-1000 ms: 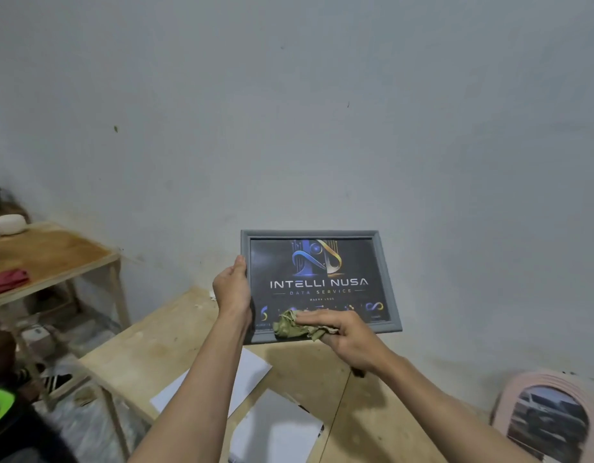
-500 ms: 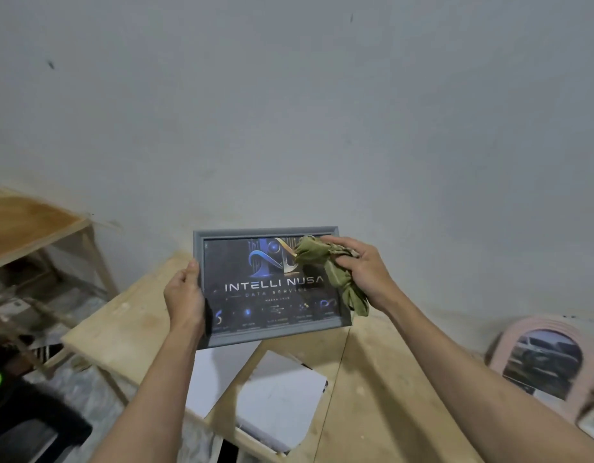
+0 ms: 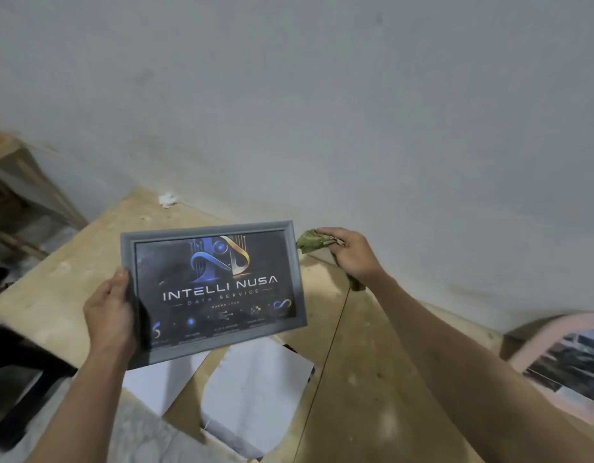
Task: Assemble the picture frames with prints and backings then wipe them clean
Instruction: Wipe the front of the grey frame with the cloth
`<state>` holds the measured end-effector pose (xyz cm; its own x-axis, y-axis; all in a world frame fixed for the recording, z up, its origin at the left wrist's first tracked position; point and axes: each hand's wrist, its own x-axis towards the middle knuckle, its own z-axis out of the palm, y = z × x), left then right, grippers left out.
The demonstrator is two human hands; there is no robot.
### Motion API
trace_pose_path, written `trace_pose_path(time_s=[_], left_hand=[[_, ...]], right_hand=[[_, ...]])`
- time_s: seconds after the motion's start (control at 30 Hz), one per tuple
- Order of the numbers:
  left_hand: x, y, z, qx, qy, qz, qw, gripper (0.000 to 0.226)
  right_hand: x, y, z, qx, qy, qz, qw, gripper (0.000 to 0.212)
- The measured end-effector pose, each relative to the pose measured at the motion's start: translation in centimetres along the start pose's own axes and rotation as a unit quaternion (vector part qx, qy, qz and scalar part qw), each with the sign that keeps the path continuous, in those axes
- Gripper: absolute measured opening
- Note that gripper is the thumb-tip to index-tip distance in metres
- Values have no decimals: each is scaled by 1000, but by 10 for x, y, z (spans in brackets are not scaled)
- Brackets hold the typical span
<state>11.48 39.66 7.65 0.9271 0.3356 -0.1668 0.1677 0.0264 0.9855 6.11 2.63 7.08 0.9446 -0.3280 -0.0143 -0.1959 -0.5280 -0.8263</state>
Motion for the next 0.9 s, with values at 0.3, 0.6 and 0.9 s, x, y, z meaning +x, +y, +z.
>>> trace_pose_path(time_s=[0.3, 0.6, 0.9], left_hand=[[21, -79, 28, 10, 36, -83, 996, 30], [10, -87, 37, 22, 42, -129, 990, 29], [-36, -52, 44, -21, -66, -128, 989, 27]], right_hand=[[59, 152, 96, -322, -99, -72, 939, 49], [48, 130, 90, -83, -116, 41, 989, 45], [-78, 32, -10, 257, -108, 138, 950, 27]])
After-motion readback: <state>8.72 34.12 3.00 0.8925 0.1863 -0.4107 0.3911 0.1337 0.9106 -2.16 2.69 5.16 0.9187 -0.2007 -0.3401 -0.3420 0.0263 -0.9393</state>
